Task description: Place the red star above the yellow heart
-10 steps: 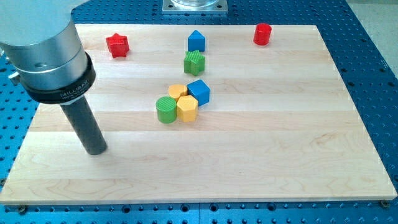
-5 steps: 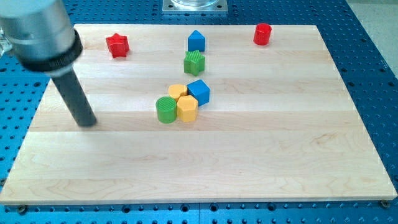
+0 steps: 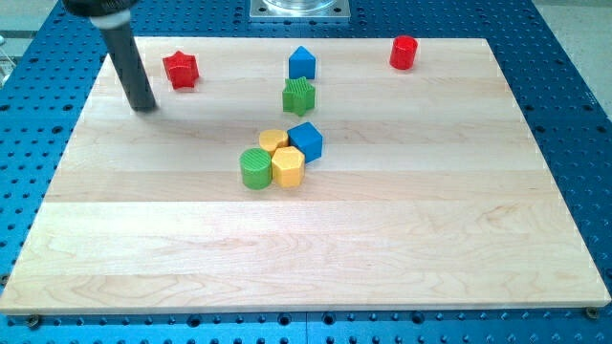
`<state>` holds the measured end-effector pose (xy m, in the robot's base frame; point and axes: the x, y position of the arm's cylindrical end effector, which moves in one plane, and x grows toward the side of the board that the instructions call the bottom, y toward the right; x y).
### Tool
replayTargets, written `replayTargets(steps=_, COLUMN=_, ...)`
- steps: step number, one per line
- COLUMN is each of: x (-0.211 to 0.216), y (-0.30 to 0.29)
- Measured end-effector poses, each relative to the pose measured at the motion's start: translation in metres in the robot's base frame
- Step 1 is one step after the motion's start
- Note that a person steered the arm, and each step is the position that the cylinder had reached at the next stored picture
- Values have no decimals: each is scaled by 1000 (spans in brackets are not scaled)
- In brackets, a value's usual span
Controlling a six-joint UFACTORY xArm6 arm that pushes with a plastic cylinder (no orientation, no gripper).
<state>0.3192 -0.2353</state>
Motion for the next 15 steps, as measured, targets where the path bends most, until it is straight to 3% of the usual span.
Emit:
replayTargets(steps=2, x=-83, y=7)
replayTargets(steps=4, x=-20, y=108)
replayTargets(steps=5, x=-23, y=78)
replayTargets(steps=7, x=1, y=107)
replayTargets(steps=10, x=33, y=35)
replayTargets(steps=12, x=32, y=120)
replayTargets(steps=13, x=33, y=54)
replayTargets(steps=14, x=66, y=91)
replayTargets(steps=15, x=52, y=143)
